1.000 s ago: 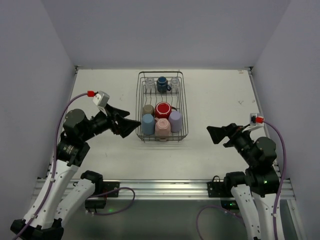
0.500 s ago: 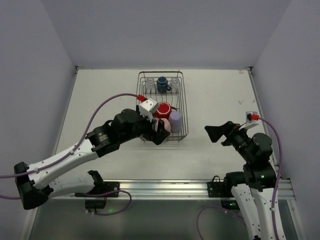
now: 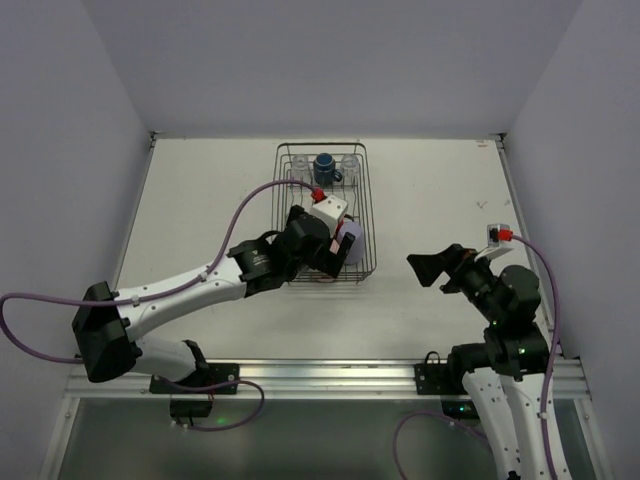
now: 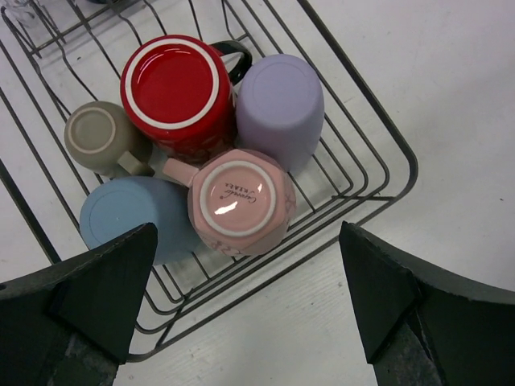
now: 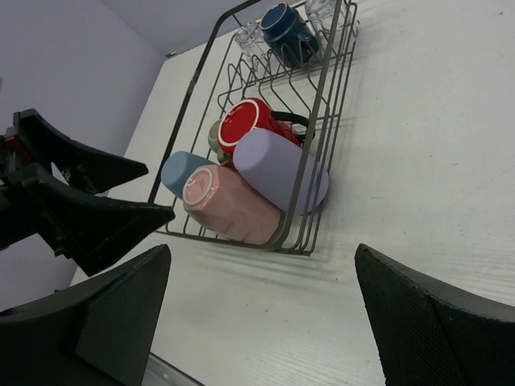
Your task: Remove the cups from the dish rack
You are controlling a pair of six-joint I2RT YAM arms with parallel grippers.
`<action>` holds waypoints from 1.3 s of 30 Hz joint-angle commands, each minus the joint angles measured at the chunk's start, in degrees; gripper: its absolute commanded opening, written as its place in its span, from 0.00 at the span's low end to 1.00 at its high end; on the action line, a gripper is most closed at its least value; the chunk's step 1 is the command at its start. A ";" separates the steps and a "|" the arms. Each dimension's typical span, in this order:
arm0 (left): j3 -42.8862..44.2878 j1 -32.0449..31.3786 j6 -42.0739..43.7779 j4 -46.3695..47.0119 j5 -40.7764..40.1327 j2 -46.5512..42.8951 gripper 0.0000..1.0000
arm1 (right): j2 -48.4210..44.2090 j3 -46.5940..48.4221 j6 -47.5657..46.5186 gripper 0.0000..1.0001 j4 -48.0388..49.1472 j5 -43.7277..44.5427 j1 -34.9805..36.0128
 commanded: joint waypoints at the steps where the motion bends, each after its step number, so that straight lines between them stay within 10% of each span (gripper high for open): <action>1: 3.76 -0.23 1.26 1.82 -6.18 2.91 1.00 | -0.53 -0.09 -1.06 0.99 0.66 -2.30 -0.29; 39: 2.19 3.90 -1.55 4.89 1.28 17.51 0.96 | -0.62 -1.06 -2.29 0.99 0.49 -1.77 -0.20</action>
